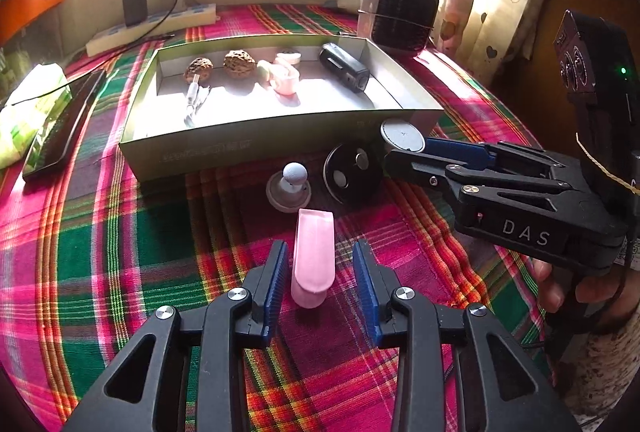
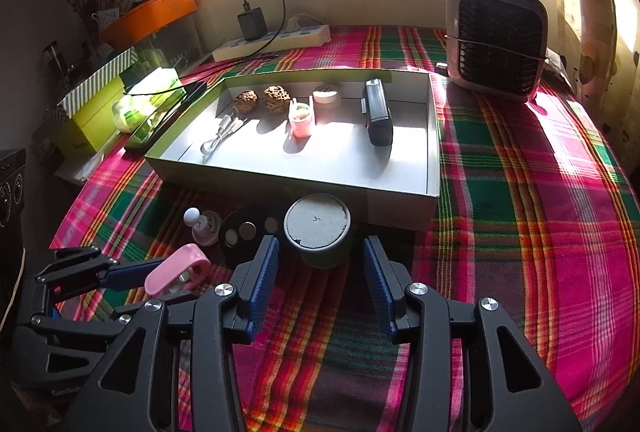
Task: Organize objects
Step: 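Lower the left tool around the pink flat item while the right tool approaches the white round tin, then close the left tool on the pink flat item while the right tool grips the white tin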
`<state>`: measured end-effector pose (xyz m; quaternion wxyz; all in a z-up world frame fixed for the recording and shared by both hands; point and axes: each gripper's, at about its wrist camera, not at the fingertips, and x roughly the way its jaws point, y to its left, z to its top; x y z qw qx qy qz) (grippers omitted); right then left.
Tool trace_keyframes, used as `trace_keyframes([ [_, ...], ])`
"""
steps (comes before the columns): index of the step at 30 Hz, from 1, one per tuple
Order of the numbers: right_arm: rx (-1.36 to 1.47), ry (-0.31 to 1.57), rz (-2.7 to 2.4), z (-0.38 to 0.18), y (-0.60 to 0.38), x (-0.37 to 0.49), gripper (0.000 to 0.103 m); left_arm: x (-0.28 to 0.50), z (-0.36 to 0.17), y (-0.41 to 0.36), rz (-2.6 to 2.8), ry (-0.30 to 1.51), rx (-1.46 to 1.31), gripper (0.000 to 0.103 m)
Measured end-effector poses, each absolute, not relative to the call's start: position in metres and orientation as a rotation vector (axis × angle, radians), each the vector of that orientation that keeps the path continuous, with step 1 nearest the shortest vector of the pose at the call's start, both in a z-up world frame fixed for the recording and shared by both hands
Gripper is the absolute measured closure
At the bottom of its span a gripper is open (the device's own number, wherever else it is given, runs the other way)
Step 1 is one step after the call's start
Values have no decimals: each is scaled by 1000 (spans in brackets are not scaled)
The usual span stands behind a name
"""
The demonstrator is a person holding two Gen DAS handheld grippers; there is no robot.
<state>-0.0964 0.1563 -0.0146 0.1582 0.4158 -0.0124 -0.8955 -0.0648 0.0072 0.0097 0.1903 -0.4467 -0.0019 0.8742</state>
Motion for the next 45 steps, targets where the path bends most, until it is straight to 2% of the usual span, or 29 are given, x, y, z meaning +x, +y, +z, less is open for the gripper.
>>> trace_keyframes([
  [18, 1217, -100, -2577, -19, 156, -113, 58, -74, 9, 9, 2487, -5, -1250, 71],
  [21, 1210, -103, -2586, -19, 158, -113, 58, -75, 9, 9, 2496, 0, -1250, 75],
  [23, 1207, -99, -2589, -18, 157, -112, 59, -76, 8, 7, 2507, -1, -1252, 81],
  [28, 1202, -88, -2585, -19, 155, -111, 66, -77, 8, 4, 2512, -8, -1257, 87],
  [45, 1208, -88, -2590, -18, 157, -108, 69, -77, 8, 3, 2514, -16, -1256, 87],
])
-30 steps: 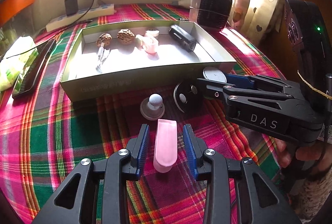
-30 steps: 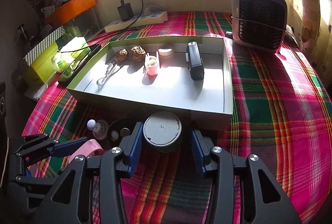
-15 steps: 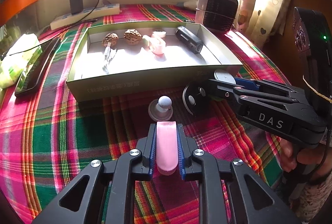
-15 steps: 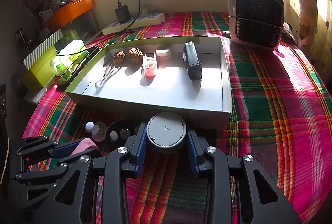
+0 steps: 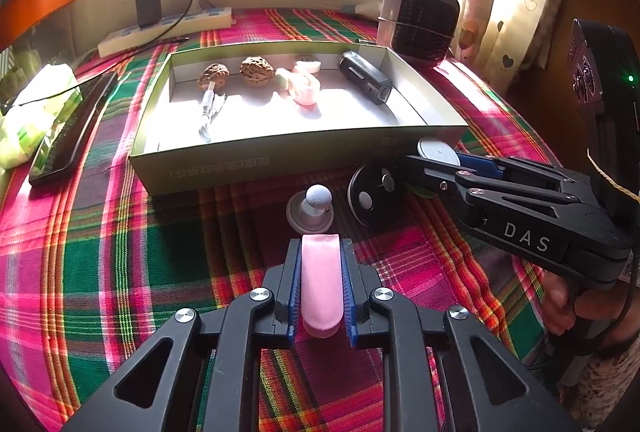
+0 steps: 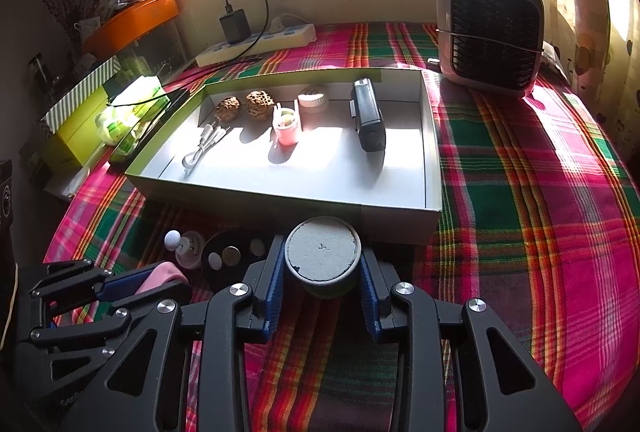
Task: Organize objects
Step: 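Close the left tool on the pink flat item while the right tool grips the white tin, then carry the pink item with the left tool into the box while the right tool carries the tin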
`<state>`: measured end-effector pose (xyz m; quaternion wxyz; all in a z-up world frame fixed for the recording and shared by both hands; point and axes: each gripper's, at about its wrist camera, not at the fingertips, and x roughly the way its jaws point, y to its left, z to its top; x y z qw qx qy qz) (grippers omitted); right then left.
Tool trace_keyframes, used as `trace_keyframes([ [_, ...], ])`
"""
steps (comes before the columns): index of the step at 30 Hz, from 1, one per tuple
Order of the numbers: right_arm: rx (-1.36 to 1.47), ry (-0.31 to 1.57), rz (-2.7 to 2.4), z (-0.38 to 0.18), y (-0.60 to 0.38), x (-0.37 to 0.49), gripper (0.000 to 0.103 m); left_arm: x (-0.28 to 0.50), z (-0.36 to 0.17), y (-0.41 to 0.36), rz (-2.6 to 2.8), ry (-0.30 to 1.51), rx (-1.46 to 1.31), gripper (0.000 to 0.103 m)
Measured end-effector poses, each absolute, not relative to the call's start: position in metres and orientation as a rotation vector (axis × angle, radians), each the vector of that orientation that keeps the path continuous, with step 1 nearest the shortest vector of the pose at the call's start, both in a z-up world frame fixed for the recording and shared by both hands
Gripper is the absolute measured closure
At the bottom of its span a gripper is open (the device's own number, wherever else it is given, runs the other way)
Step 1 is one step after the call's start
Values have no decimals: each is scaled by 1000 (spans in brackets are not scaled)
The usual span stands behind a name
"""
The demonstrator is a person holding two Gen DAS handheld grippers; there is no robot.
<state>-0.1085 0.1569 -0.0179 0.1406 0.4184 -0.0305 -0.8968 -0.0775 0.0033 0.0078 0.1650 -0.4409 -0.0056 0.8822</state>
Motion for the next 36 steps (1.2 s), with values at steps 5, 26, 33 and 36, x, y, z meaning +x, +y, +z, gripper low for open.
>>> trace_keyframes([
  [5, 1207, -90, -2590, -18, 157, -107, 69, -77, 8, 3, 2514, -17, -1256, 87],
  [26, 1189, -102, -2592, -12, 158, -99, 69, -73, 17, -1, 2533, -27, -1225, 87],
  [33, 1167, -107, -2598, -6, 158, -95, 69, -72, 23, -3, 2541, -38, -1208, 87],
  [36, 1157, -103, -2597, -3, 157, -93, 69, -71, 26, -3, 2545, -46, -1197, 87],
])
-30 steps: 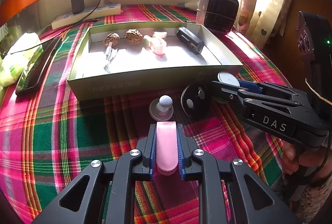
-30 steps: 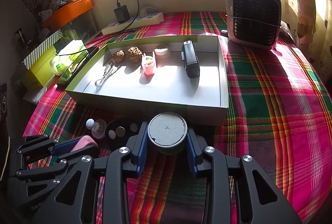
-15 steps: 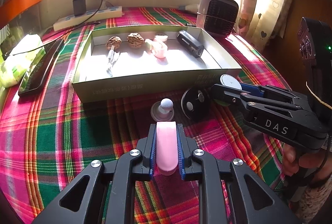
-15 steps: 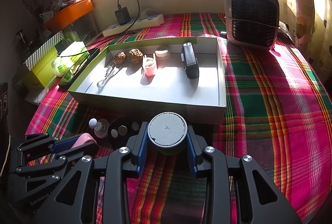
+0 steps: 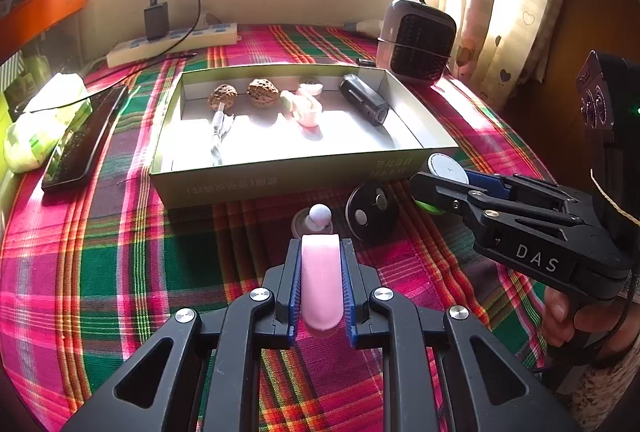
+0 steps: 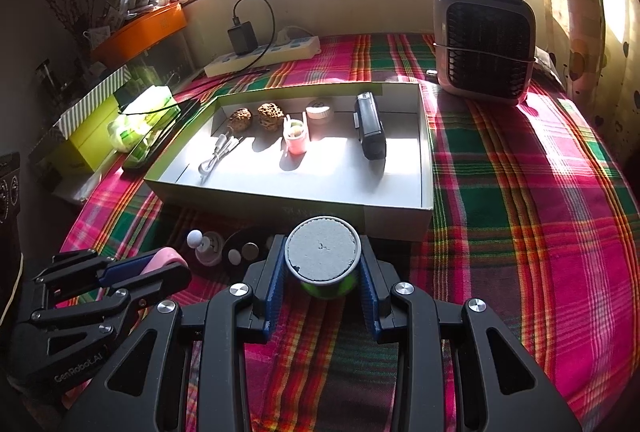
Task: Organize objects
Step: 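Carry the pink item with the left tool into the box while the right tool carries the tin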
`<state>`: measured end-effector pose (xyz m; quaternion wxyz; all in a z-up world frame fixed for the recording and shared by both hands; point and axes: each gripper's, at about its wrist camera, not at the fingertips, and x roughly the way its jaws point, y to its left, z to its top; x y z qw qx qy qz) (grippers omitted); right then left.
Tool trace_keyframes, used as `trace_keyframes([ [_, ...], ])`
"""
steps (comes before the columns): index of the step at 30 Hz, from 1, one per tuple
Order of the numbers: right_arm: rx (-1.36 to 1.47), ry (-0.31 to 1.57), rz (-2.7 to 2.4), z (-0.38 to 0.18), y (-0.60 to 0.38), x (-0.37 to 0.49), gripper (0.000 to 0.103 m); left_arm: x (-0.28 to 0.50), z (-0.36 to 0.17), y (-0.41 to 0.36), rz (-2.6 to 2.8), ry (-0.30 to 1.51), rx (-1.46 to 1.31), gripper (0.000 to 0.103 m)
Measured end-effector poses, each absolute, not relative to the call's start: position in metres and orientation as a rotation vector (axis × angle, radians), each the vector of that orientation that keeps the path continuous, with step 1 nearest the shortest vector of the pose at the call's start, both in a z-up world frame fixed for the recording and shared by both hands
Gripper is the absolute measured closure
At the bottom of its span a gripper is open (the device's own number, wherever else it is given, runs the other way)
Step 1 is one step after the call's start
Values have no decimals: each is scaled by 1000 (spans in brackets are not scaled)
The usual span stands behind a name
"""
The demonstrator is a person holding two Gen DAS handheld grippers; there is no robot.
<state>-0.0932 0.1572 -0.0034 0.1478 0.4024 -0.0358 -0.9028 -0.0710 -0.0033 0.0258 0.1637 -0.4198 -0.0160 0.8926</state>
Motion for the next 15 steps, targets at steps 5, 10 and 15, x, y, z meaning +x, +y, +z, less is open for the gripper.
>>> trace_keyframes([
  [5, 1144, -103, -2599, 0, 157, -91, 69, -70, 33, -4, 2555, -49, -1170, 87],
  [10, 1123, -96, -2605, 6, 155, -90, 69, -72, 37, -6, 2564, -62, -1161, 87],
  [15, 1110, -90, -2606, 11, 153, -91, 69, -75, 44, -7, 2574, -66, -1144, 87],
])
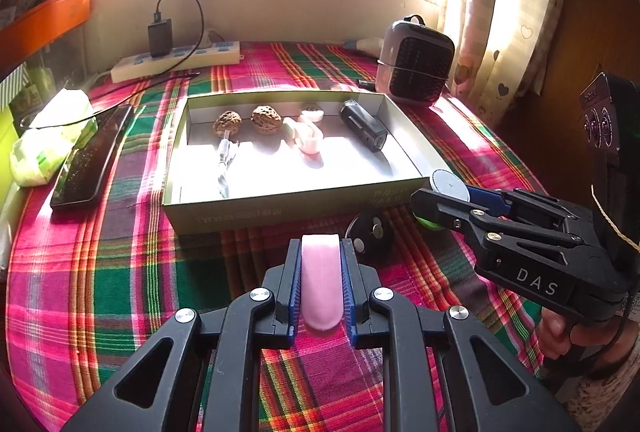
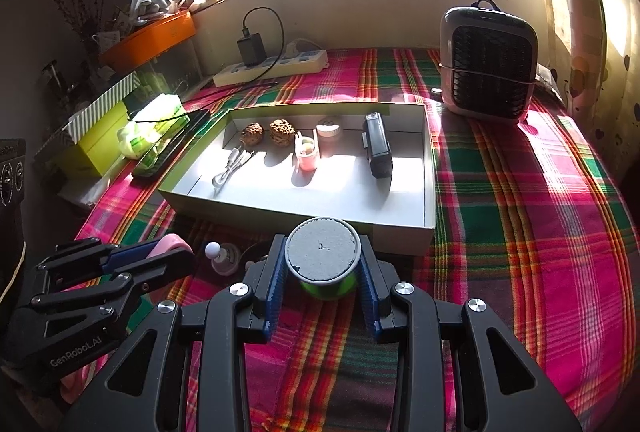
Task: Organize objects
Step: 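Carry the pink item with the left tool into the box while the right tool carries the tin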
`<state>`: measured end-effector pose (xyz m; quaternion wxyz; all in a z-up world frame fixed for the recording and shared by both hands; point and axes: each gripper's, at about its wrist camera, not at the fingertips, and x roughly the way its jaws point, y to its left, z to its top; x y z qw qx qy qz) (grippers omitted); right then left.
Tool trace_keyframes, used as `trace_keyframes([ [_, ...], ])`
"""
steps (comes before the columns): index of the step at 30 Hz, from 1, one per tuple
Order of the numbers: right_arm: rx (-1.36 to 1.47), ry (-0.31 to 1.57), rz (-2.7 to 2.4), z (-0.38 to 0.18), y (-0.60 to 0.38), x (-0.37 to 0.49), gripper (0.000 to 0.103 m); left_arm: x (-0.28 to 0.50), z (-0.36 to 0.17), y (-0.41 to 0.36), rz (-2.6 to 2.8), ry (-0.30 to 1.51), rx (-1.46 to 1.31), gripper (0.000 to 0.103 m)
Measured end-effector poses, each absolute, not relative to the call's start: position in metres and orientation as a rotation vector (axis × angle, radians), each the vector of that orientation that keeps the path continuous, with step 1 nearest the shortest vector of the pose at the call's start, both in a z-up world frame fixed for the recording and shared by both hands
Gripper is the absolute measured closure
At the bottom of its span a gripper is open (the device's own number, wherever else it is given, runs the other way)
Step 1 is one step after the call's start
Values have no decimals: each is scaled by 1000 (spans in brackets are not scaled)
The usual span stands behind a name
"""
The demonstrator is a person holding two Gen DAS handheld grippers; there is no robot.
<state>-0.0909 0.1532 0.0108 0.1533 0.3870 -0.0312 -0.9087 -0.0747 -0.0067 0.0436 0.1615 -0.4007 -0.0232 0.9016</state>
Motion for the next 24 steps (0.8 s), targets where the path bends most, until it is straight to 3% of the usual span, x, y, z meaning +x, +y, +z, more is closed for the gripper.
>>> trace_keyframes([
  [24, 1088, -75, -2602, 26, 149, -123, 69, -119, 62, -15, 2602, -95, -1106, 87],
])
